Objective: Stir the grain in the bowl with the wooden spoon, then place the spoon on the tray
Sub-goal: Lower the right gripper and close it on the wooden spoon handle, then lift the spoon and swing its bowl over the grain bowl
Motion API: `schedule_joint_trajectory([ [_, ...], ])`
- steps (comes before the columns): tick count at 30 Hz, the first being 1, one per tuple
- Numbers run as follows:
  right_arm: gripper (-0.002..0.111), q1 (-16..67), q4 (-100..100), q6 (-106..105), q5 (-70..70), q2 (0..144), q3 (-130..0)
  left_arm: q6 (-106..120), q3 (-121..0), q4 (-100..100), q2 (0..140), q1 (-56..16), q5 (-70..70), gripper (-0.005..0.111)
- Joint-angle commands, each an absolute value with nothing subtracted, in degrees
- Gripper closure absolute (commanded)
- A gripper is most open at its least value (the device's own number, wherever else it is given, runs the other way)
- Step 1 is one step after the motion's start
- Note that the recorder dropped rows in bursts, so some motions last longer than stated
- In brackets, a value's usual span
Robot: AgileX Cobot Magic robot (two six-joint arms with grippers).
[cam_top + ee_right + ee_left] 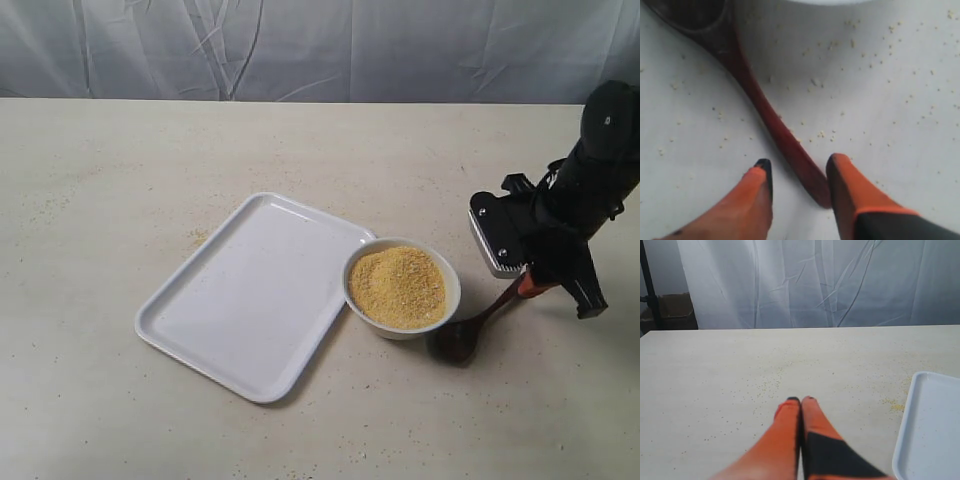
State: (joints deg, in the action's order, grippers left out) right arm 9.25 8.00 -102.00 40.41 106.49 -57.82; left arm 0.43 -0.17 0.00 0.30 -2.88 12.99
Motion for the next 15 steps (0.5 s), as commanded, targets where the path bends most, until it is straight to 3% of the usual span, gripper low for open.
schedule_joint_trajectory([
  [1, 0.07, 9.3, 8.05, -102.4, 39.93, 108.44, -57.94, 0.45, 0.0, 0.0, 0.0, -2.92, 12.4, 0.107],
  [10, 0.074, 9.3, 8.05, -102.4, 39.06, 110.32, -57.94, 0.45, 0.0, 0.0, 0.0, -2.92, 12.4, 0.107],
  [15, 0.105, 9.3, 8.05, -102.4, 39.07, 110.64, -57.94, 0.45, 0.0, 0.0, 0.0, -2.92, 12.4, 0.107],
])
